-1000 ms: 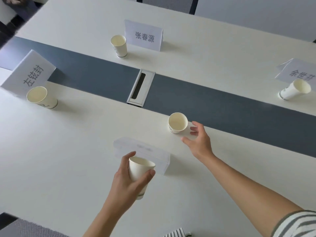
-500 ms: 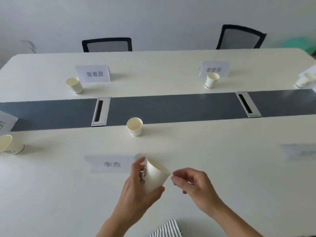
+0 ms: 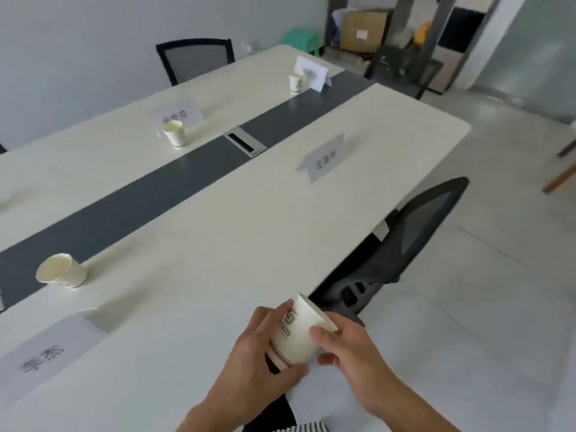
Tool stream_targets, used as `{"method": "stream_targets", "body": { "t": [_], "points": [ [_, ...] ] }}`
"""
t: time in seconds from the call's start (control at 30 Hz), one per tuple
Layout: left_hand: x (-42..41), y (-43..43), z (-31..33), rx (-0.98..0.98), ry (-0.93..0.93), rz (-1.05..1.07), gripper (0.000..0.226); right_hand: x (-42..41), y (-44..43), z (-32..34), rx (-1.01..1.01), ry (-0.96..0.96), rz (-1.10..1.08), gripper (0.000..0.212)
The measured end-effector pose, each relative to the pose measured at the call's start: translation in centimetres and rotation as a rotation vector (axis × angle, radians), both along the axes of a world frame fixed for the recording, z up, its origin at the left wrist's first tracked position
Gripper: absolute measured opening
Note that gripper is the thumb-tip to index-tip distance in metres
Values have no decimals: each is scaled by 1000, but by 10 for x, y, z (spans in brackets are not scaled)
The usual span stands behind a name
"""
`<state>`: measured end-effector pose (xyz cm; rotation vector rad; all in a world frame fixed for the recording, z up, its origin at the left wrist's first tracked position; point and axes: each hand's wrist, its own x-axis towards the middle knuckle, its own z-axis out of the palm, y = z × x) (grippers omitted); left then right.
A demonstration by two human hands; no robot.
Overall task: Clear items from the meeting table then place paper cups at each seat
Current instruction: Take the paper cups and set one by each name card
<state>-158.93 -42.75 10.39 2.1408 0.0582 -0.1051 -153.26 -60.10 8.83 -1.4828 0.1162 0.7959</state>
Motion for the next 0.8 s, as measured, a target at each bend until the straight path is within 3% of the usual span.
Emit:
{"method": "stream_targets", "body": {
  "t": [0.1, 0.3, 0.4, 0.6, 0.8],
  "points": [
    [25, -47, 4, -17, 23, -179, 74, 3, -51, 0, 33, 18, -192, 59],
    [92, -121, 5, -8, 67, -334, 23, 26, -158, -1, 115, 9, -604, 68],
    [139, -158, 1, -24, 114, -377, 24, 44, -210, -4, 5, -43, -754, 76],
    [231, -245, 3, -58, 189, -523, 21, 68, -304, 0, -254, -97, -911, 68],
    [304, -336, -2, 9, 232, -670, 17, 81, -384, -13, -367, -60, -1058, 65]
  ]
}}
